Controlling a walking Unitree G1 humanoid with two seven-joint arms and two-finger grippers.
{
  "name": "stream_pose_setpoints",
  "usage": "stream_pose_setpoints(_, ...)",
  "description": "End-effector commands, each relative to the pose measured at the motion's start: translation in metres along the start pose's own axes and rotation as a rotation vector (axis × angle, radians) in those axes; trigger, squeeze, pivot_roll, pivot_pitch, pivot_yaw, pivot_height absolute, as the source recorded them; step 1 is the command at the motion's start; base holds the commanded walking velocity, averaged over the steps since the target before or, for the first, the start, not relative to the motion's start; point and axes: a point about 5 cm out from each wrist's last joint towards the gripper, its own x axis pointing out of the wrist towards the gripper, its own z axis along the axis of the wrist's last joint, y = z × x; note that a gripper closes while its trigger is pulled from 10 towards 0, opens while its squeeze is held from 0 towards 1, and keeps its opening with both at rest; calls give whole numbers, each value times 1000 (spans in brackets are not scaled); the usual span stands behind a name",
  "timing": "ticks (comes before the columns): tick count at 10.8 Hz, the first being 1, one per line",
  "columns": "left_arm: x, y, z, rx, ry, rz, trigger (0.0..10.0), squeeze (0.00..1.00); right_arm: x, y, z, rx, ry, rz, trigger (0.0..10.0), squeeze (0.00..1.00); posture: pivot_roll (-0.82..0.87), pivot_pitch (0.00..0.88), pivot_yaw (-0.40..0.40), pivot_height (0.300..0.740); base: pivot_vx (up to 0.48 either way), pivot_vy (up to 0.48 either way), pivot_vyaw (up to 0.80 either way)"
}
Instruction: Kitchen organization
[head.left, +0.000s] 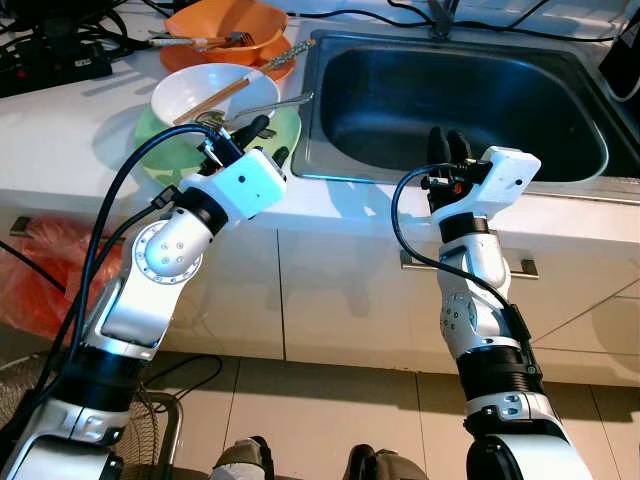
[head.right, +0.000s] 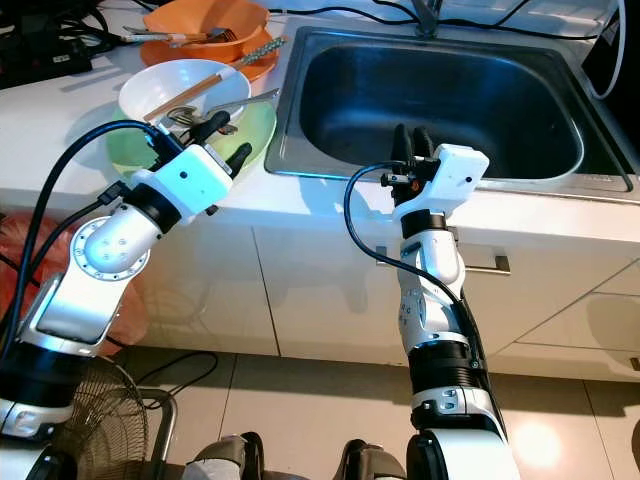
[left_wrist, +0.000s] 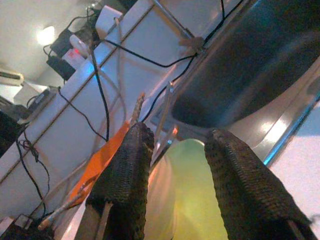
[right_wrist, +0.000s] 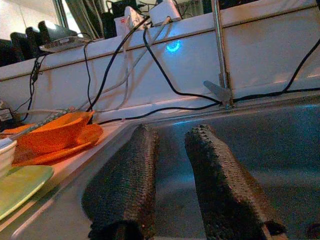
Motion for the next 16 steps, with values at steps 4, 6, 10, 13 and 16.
stream_pose_setpoints(4, 15, 10, 7, 71, -15, 103, 10000, 0, -1, 1, 0, 4, -8, 5, 10000, 0, 128, 143, -32, 740, 0, 0, 0)
stream_pose_setpoints(6, 19, 10, 6, 76, -12, 109, 10000, 0, -1, 0, 1, 4, -7, 1, 10000, 0, 122, 151, -28, 740, 0, 0, 0)
stream_pose_setpoints(10, 21, 6, 5, 70, -13, 92, 0, 0, -2, -1, 0, 1, -4, -7, 10000, 0, 125, 160, -30, 740, 0, 0, 0)
stream_pose_setpoints(13, 21, 4, 4, 73, -11, 82, 0, 0, -2, -1, -1, 2, -1, -4, 10000, 0, 126, 158, -30, 740, 0, 0, 0)
stream_pose_setpoints(16, 22, 3, 9, 93, -30, 76, 0, 0, -2, -1, -1, 2, 2, -5, 10000, 0, 127, 160, -31, 740, 0, 0, 0)
